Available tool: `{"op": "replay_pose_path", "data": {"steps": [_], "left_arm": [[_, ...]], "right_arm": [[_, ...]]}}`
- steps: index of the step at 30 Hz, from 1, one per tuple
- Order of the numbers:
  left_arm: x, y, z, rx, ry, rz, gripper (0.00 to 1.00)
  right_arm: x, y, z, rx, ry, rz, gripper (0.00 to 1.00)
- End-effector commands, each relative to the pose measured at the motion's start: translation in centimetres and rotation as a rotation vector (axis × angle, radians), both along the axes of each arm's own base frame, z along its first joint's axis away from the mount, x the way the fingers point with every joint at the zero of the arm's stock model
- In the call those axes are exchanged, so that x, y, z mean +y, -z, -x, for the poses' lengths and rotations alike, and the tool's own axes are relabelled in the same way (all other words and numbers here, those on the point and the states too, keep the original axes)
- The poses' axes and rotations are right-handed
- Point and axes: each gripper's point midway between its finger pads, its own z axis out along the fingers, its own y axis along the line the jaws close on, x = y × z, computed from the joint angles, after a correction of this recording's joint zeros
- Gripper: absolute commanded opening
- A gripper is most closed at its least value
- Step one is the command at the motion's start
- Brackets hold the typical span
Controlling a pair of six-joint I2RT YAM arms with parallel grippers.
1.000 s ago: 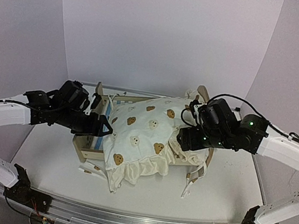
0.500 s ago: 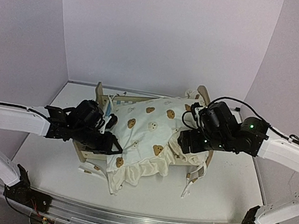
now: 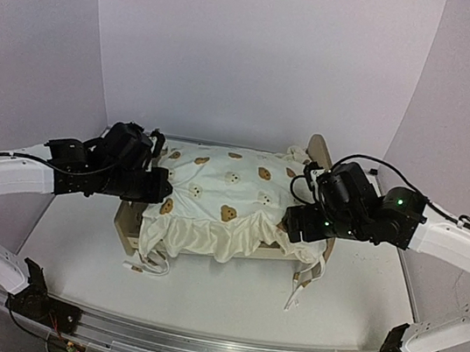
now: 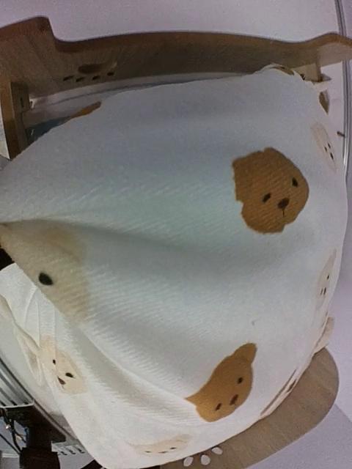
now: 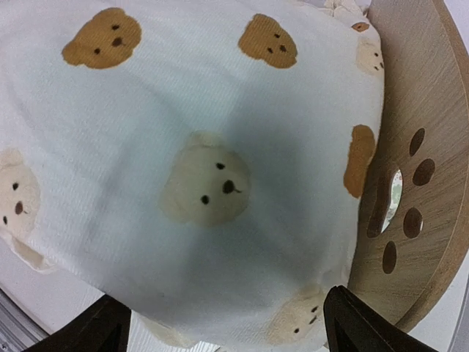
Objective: Set up the pet bed
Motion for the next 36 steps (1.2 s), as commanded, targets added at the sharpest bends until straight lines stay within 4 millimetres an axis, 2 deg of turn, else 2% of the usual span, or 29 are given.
{"op": "replay_pose_path", "data": {"steps": [1, 6, 10, 19, 21, 23, 26, 28, 30, 36], "left_arm": [[3.4, -1.7, -1.9, -0.078, -0.122, -0.096, 0.01], [4.7, -1.4, -2.3, -0.083, -0.168, -0.142, 0.03], [5.9, -1.2, -2.4, -0.083, -0.201, -0.151, 0.05], [5.5, 1.5, -2.1, -0.023, -0.167, -0.154, 0.07], [5.4, 1.9, -2.0, -0.017, -0.164, -0.153, 0.07], [5.4, 2.1, -2.0, -0.014, -0.162, -0.152, 0.07], [5.3, 2.1, -1.9, -0.01, -0.156, -0.146, 0.07], [4.7, 1.9, -1.9, -0.008, -0.136, -0.124, 0.07], [3.7, 1.4, -1.9, -0.014, -0.102, -0.092, 0.07], [1.2, -0.2, -2.8, -0.024, -0.039, -0.036, 0.06]], "right_arm": [[0.4, -0.3, -0.8, -0.021, 0.021, -0.015, 0.93], [0.2, 0.1, -1.2, -0.028, 0.048, 0.008, 0.96], [0.0, 1.3, -1.5, -0.02, 0.069, 0.037, 0.97], [2.7, 5.0, -3.1, 0.041, 0.06, 0.088, 0.93], [3.1, 6.0, -3.4, 0.06, 0.061, 0.095, 0.86], [3.3, 6.5, -3.7, 0.069, 0.062, 0.089, 0.74], [3.5, 6.3, -3.9, 0.061, 0.058, 0.073, 0.46], [3.5, 5.5, -4.0, 0.041, 0.051, 0.059, 0.25], [3.4, 4.3, -4.3, 0.01, 0.047, 0.054, 0.11], [2.7, -1.1, -6.0, -0.125, 0.045, 0.066, 0.06]]}}
